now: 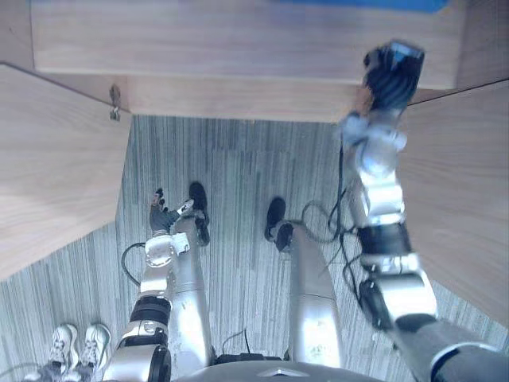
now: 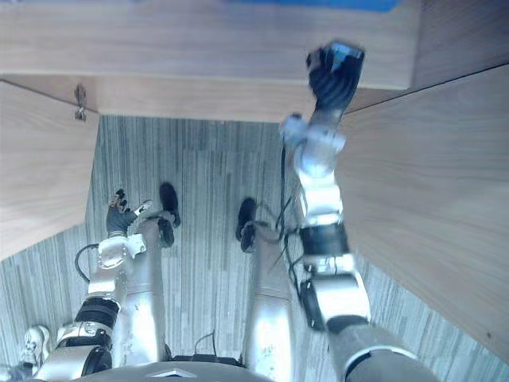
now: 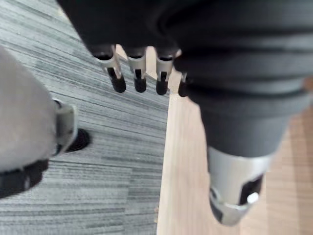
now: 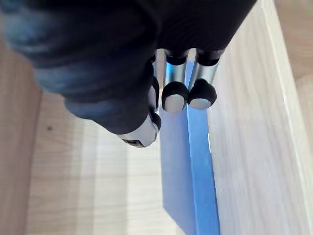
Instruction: Walk over to the cabinet, pick up the folder, carry it to the office cabinet, place the folder inside the office cabinet, then close the office cabinet door
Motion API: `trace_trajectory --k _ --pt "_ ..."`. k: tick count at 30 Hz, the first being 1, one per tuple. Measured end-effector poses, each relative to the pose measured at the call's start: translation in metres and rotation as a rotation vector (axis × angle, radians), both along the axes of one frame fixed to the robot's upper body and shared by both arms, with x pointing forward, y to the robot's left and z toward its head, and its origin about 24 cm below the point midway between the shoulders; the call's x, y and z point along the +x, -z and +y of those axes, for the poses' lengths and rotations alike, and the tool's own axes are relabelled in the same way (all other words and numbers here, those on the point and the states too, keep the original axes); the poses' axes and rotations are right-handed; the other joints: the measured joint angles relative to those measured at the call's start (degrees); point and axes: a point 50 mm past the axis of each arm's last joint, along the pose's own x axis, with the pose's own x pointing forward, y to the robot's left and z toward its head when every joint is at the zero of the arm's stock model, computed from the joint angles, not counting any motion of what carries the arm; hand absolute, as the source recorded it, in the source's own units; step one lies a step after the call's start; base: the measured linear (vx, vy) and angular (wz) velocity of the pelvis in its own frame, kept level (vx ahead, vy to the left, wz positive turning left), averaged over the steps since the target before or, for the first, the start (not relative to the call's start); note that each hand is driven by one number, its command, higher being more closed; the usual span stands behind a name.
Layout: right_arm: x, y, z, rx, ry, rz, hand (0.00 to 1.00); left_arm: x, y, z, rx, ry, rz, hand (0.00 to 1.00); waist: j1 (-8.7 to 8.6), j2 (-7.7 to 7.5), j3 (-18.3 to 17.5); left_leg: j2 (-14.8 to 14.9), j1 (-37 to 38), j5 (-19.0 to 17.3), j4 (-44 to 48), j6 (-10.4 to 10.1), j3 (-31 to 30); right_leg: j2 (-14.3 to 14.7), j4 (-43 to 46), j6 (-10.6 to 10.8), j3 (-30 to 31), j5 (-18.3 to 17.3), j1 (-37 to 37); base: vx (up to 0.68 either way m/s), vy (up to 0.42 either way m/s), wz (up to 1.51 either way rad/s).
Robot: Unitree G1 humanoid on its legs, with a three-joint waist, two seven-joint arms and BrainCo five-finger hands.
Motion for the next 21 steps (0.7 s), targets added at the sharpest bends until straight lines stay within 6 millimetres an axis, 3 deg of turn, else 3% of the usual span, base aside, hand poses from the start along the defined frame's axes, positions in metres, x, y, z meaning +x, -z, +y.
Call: trace_trajectory --k 4,9,12,13,16,19,21 --pt "-0.028 0.041 0.026 -0.047 -0.147 0.057 1.0 -0.017 0.02 0.001 0.004 -0.01 0.08 0.0 -0.81 -0.61 -3.19 0.68 8.17 -1.43 -2.37 -0.1 2.05 0.76 -4.65 0.01 0.7 0.93 7.87 0.1 0.012 -0.23" --pt "-0.058 0.103 0.063 -0.202 -0.332 0.249 1.0 -0.054 0.06 -0.002 0.01 0.004 0.255 0.0 -1.16 -2.47 -8.25 0.41 22.16 -2.14 -8.99 0.08 4.79 1.11 -13.74 1.18 0.96 2.37 21.65 0.17 0.05 -0.12" --pt "-0.071 0.13 0.076 -0.281 -0.391 0.343 1.0 -0.072 0.077 -0.002 0.03 0.017 0.339 0.0 -1.2 -2.78 -11.0 0.16 27.07 -2.1 -12.49 0.01 6.2 1.26 -18.33 1.52 1.07 3.64 26.45 0.15 0.058 -0.15" --pt "-0.075 0.155 0.079 -0.357 -0.409 0.442 1.0 -0.084 0.088 -0.002 0.05 0.038 0.406 0.0 -1.29 -2.8 -12.56 -0.4 30.37 -1.8 -15.28 -0.32 6.84 1.32 -21.46 1.87 1.42 4.56 29.68 0.1 0.051 -0.14" --pt "-0.079 0.219 0.075 -0.535 -0.427 0.715 1.0 -0.103 0.106 -0.002 0.099 0.101 0.52 0.0 -1.58 -2.88 -14.91 -2.36 35.66 0.76 -21.97 -0.38 7.82 1.18 -29.02 2.51 2.18 7.87 34.8 0.08 0.05 -0.09" --pt "-0.092 0.27 0.062 -0.641 -0.439 0.966 1.0 -0.112 0.113 0.003 0.145 0.133 0.571 0.0 -1.66 -2.77 -15.22 -3.75 39.48 3.33 -27.38 -0.09 8.43 1.18 -35.48 2.96 2.24 11.36 39.23 0.05 0.04 -0.01" --pt "-0.102 0.292 0.052 -0.654 -0.431 1.093 1.0 -0.12 0.117 0.006 0.163 0.14 0.6 0.0 -1.65 -2.77 -15.34 -4.36 42.13 4.35 -29.99 -0.02 9.16 1.14 -38.39 3.06 2.43 12.84 41.72 0.01 0.037 -0.1"
